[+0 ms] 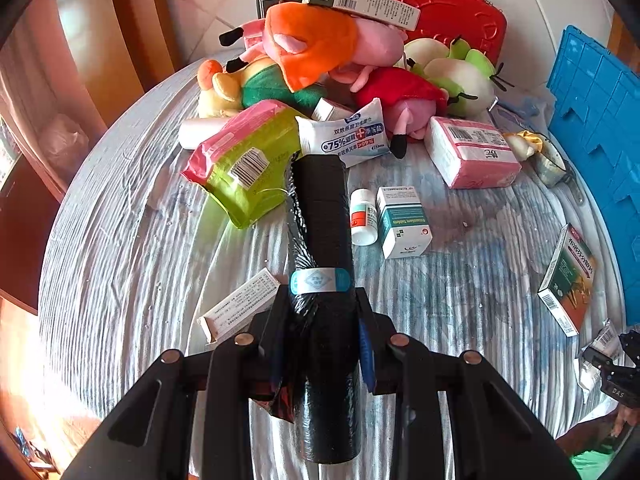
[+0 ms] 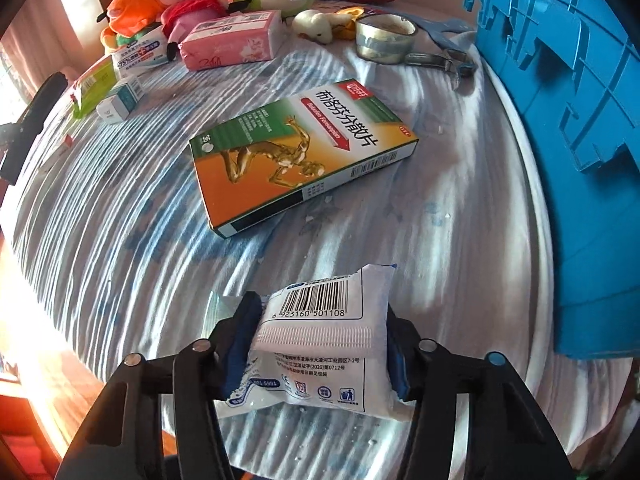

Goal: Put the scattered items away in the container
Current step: 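Lift the black bag and bandage pack with both tools over the blue crate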

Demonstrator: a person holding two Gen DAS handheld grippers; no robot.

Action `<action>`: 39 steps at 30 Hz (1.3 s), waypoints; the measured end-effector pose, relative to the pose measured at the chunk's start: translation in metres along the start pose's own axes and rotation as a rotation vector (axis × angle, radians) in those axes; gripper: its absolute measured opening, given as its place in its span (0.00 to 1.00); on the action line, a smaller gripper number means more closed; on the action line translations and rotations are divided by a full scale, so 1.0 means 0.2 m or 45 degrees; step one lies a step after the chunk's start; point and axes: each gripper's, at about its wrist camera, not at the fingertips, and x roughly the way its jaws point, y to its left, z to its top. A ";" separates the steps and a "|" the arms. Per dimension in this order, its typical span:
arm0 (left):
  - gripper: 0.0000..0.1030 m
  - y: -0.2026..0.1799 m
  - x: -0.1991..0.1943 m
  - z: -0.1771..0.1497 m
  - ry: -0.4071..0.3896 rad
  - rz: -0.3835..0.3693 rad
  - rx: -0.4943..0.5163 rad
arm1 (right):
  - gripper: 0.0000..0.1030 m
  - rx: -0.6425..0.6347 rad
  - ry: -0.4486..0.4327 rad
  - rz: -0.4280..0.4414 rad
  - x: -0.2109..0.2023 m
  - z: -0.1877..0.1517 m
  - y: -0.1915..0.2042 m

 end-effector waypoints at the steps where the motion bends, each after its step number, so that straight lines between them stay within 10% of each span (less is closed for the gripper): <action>1: 0.28 0.00 -0.01 0.00 -0.005 -0.001 0.000 | 0.45 0.000 -0.008 0.005 -0.01 0.01 0.00; 39: 0.28 -0.27 -0.87 0.39 -0.311 -0.073 0.054 | 0.40 -0.023 -0.568 0.043 -1.36 0.49 0.03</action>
